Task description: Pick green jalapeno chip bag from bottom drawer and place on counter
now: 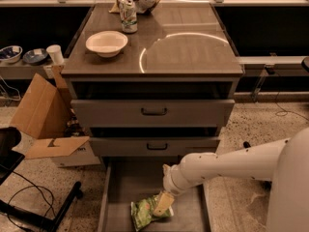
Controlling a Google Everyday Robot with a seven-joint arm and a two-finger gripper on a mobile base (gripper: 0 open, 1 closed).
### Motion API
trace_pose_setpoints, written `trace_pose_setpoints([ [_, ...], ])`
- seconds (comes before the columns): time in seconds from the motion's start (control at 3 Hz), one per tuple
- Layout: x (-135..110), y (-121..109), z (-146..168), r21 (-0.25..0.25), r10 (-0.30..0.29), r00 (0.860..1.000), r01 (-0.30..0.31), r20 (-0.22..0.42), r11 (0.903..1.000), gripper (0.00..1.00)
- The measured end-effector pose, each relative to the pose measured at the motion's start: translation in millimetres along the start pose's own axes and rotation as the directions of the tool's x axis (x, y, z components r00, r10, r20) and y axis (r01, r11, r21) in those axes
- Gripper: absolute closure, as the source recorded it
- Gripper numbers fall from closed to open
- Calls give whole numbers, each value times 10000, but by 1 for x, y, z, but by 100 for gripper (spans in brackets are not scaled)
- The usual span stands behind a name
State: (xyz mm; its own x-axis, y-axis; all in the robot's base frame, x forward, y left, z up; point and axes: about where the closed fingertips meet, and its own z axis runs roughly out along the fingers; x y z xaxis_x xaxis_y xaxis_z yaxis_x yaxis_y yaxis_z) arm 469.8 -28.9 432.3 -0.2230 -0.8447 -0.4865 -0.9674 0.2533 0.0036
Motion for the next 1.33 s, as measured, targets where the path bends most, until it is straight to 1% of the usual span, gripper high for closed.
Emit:
trace_pose_setpoints([
  [0.33, 15, -23, 26, 241, 226, 9996, -222, -170, 9995, 0],
  [0.67, 63, -47, 85, 160, 925, 9937, -917, -632, 9957, 0],
  [1.0, 121, -57, 143, -174, 1714, 9785, -1745, -1145, 9845, 0],
  [1.33, 158, -46, 183, -467, 2367, 9661, -2424, -1031, 9691, 0],
])
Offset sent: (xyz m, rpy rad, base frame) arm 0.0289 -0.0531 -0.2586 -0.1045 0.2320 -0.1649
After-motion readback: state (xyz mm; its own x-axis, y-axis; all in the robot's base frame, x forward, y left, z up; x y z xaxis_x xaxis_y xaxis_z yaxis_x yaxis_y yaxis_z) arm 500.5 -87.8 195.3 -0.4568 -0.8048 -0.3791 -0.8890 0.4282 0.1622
